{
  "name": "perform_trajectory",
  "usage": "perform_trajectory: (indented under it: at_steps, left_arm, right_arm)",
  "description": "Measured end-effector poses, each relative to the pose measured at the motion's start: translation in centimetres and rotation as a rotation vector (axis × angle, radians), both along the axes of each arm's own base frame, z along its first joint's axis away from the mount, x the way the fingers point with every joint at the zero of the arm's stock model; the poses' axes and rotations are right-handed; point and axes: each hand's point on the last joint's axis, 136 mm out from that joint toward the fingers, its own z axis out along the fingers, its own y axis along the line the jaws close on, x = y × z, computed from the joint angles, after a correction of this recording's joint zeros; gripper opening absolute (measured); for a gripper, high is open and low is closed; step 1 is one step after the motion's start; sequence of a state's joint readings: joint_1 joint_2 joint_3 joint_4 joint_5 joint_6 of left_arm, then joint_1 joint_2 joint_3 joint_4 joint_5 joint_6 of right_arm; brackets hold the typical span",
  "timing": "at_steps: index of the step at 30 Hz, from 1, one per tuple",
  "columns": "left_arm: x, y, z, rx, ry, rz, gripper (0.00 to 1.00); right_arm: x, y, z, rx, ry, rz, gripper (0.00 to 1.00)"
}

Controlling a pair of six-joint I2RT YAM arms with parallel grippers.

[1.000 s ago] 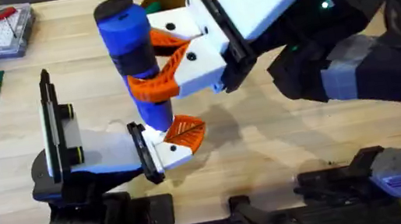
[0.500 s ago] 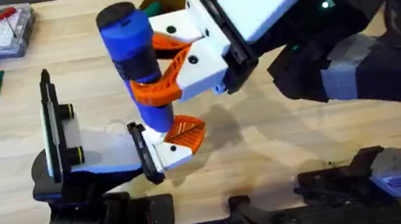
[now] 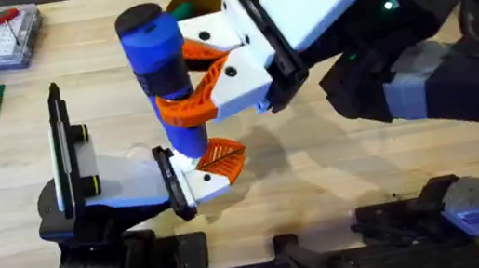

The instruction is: Pick up the gripper from the table and insert it into the empty holder that is missing its gripper. Then pick up a screw, insert it into the mounting hole, and use the screwdriver to tighten it. Finally, clean up the table by picking up the vegetable and placing it into the bucket.

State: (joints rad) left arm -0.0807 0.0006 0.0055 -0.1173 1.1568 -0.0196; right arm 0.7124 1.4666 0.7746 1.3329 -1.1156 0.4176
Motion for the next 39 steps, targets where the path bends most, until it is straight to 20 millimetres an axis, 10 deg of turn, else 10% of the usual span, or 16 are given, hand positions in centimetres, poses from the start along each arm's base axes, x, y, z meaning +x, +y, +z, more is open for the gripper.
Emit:
perform_trajectory:
  at_steps: [39]
  left_arm:
    - [-0.01, 0.0, -0.01, -0.002, 0.008, 0.0, 0.011]
  right_arm:
    - [0.3, 0.17, -0.29, -0.009, 0.005, -0.013, 0.026]
